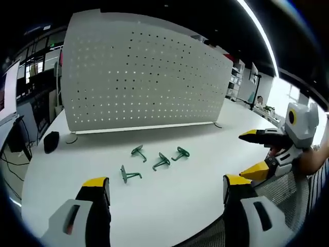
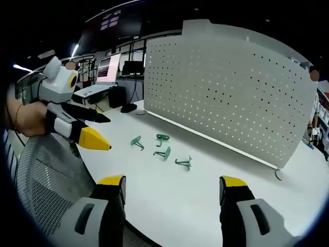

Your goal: Insert the hook assembly into the mounting plate slot until the hook locks in place.

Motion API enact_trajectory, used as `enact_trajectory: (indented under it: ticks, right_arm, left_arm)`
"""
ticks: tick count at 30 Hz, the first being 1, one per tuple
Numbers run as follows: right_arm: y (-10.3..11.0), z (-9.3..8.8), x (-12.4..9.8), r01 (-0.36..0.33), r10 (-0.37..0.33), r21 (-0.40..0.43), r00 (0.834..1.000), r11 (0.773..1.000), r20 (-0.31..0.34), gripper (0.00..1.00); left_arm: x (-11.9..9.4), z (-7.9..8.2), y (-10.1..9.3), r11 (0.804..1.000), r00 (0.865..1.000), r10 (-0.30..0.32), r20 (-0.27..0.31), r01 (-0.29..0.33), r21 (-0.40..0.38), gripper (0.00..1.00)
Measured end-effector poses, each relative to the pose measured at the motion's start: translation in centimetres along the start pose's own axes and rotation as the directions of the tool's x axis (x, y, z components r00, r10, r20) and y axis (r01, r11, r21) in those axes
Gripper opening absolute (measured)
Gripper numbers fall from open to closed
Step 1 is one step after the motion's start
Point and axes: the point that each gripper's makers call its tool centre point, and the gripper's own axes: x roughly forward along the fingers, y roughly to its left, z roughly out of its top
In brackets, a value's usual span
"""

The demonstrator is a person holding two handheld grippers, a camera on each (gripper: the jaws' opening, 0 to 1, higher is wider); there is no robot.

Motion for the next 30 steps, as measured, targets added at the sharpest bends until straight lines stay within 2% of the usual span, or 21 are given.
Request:
enact_trajectory:
  ticks: [15,20,25,30]
  right_arm:
    - [-0.23,0.65,-0.36,0.014,-0.014,-0.012,0.999,1.0,0.034,0.7]
    - [-0.27,0.3,-0.17,0.008,-0.008,0.0,1.0,1.0,0.018,0.7]
    - [-0.4,0.69,-0.38,0.017,-0.017,-0.003,0.999,1.0,0.034,0.69]
    - [-0.65,0.47,-0.31,0.023,-0.023,0.006,0.999,1.0,0.025,0.69]
  left_arm:
    - [0.08,-0.28,-0.2,1.0,1.0,-0.001,-0.015,0.002,0.022,0.92]
    - [0.23,-0.52,-0.02,1.0,1.0,0.004,-0.029,-0.003,0.013,0.92]
    - [0.2,-0.49,-0.02,1.0,1.0,0.002,-0.026,-0.002,0.017,0.92]
    - [0.33,-0.76,-0.13,1.0,0.999,-0.006,-0.042,0.007,0.017,0.91]
